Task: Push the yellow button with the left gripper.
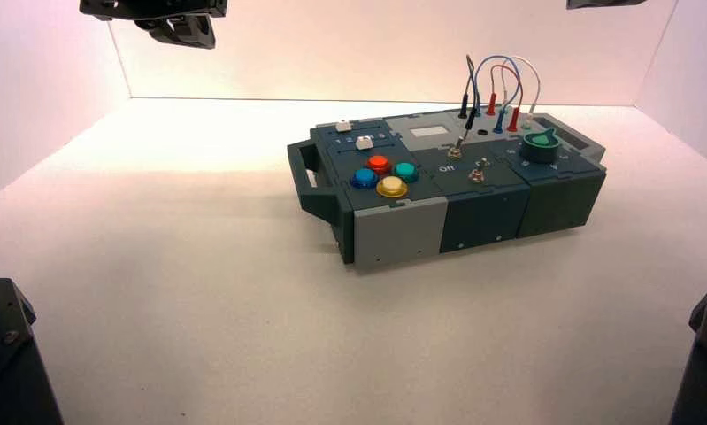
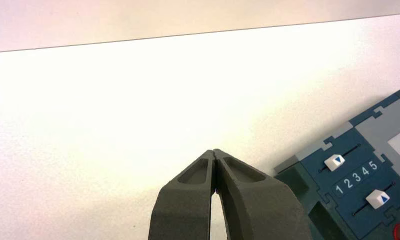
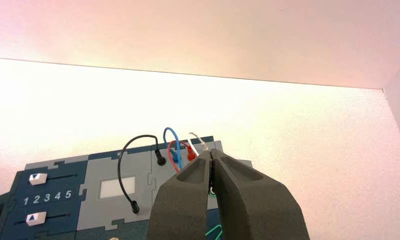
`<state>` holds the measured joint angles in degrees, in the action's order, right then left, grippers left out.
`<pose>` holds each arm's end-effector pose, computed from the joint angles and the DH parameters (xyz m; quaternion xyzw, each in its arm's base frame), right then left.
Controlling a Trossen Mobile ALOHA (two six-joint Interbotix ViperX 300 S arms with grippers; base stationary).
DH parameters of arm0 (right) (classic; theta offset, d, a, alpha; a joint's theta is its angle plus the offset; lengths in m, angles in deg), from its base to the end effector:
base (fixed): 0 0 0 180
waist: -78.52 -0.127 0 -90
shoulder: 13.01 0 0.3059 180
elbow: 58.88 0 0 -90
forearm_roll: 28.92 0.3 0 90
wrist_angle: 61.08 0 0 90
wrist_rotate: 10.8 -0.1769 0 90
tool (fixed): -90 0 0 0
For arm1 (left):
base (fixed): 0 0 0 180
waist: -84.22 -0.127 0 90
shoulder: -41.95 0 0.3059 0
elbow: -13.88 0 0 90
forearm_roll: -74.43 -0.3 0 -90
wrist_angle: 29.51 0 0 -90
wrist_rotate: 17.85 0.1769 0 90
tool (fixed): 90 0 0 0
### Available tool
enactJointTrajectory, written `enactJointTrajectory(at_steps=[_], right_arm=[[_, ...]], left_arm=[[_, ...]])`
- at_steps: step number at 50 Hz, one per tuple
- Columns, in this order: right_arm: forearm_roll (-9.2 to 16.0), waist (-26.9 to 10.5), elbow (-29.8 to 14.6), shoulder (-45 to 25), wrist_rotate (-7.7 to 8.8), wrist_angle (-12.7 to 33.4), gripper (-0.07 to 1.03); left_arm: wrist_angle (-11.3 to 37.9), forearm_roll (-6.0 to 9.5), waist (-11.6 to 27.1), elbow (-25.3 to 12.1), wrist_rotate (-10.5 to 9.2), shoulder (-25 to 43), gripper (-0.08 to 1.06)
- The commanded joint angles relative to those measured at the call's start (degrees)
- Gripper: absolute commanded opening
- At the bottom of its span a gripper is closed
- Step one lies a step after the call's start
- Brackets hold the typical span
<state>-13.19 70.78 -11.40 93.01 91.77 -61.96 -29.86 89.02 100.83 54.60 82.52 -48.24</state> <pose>0.3209 0.0429 0.1744 0.0082 0.2650 0.0558 0.9626 0.3471 -0.1033 0.1238 0.0156 0.3447 -0.1223 0.9306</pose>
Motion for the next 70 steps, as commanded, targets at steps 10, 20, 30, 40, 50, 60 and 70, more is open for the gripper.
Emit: enactJointTrajectory(at_steps=[10, 20, 30, 40, 50, 60, 70], right_arm=[[0.18, -0.09, -1.32, 0.26, -0.09, -0.35, -0.02], [0.18, -0.09, -1.32, 0.26, -0.18, -0.35, -0.02], [0.09, -0.18, -1.23, 0.44, -0.09, -0.35, -0.02], [0.09, -0.09, -1.23, 0.44, -0.18, -0.35, -0.02], [0.09, -0.09, -1.23, 0.35, -0.09, -0.35, -0.02], [0.09, -0.09, -1.23, 0.35, -0.09, -0.35, -0.02], [0.09, -0.09, -1.23, 0.44, -0.09, -0.35, -0.02]], left_arm=[[-0.35, -0.09, 0.26, -1.32, -0.09, -0.97, -0.03], [3.08, -0.09, 0.53, -2.29, 0.00, -1.14, -0.03], [12.92, -0.26, 3.08, -5.19, 0.88, -2.11, -0.03], [16.26, -0.26, 6.59, -6.50, 1.14, -2.11, -0.03], [18.63, -0.18, 12.04, -7.29, 1.05, -1.32, -0.03], [20.57, 0.35, 17.14, -7.91, 0.35, 1.14, -0.03], [22.41, 0.44, 21.09, -9.05, 0.09, 4.75, -0.03]])
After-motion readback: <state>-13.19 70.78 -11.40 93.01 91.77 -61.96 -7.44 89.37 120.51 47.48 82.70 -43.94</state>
